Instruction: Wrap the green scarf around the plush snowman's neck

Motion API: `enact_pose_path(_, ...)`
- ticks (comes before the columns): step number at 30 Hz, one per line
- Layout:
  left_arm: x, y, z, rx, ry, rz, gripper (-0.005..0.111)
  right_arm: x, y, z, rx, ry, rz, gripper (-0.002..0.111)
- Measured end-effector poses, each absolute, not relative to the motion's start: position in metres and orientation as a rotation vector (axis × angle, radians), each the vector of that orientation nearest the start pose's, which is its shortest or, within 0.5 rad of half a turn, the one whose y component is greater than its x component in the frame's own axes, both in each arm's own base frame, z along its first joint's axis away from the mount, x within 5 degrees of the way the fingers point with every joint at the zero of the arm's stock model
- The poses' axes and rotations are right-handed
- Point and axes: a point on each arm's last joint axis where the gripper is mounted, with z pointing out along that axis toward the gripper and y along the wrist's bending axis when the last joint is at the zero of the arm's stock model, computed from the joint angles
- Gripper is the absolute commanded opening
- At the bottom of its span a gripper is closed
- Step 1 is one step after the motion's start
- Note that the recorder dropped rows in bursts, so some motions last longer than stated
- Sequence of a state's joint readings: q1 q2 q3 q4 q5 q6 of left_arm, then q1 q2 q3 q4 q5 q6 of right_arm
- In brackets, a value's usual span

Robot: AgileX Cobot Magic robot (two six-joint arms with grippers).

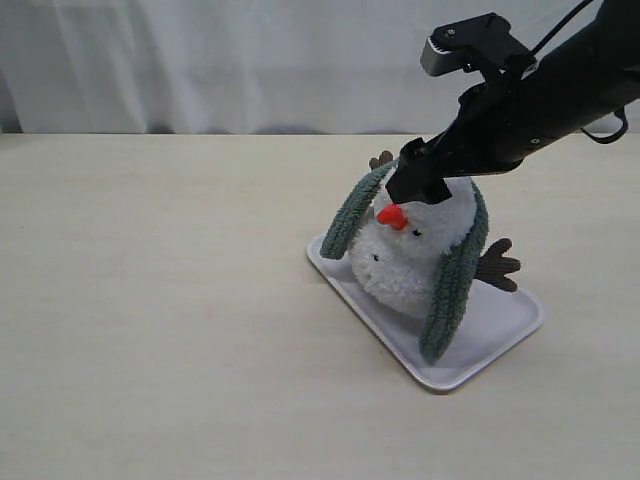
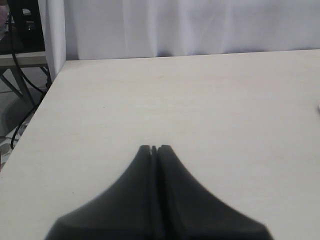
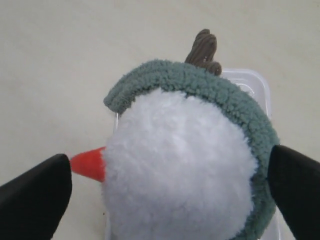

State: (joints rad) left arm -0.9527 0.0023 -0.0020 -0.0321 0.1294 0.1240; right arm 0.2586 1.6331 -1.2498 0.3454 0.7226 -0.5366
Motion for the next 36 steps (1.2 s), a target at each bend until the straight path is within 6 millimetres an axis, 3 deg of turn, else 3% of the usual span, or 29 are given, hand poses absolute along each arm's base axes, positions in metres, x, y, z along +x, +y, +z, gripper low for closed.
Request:
enact_pose_path(10, 0.032, -0.046, 0.202, 0.828, 1.432, -0.665, 0.0, 0.339, 0.113, 0.26, -0.726, 2.492, 0.334, 0.109)
enact_pose_path(22, 0.032, -0.046, 0.202, 0.828, 1.432, -0.665, 0.0, 0.341, 0.113, 0.256, -0.722, 2.504, 0.336, 0.105)
enact_pose_path(25, 0.032, -0.046, 0.202, 0.828, 1.432, -0.665, 0.0, 0.342, 0.114, 0.254, -0.723, 2.511, 0.337, 0.092)
enact_pose_path(30, 0.032, -0.046, 0.202, 0.828, 1.432, -0.665, 0.0, 0.342, 0.114, 0.252, -0.725, 2.515, 0.335, 0.058)
enact_pose_path(36, 0.032, -0.046, 0.202, 0.828, 1.432, -0.665, 0.0, 0.342, 0.114, 0.252, -0.734, 2.514, 0.33, 0.025)
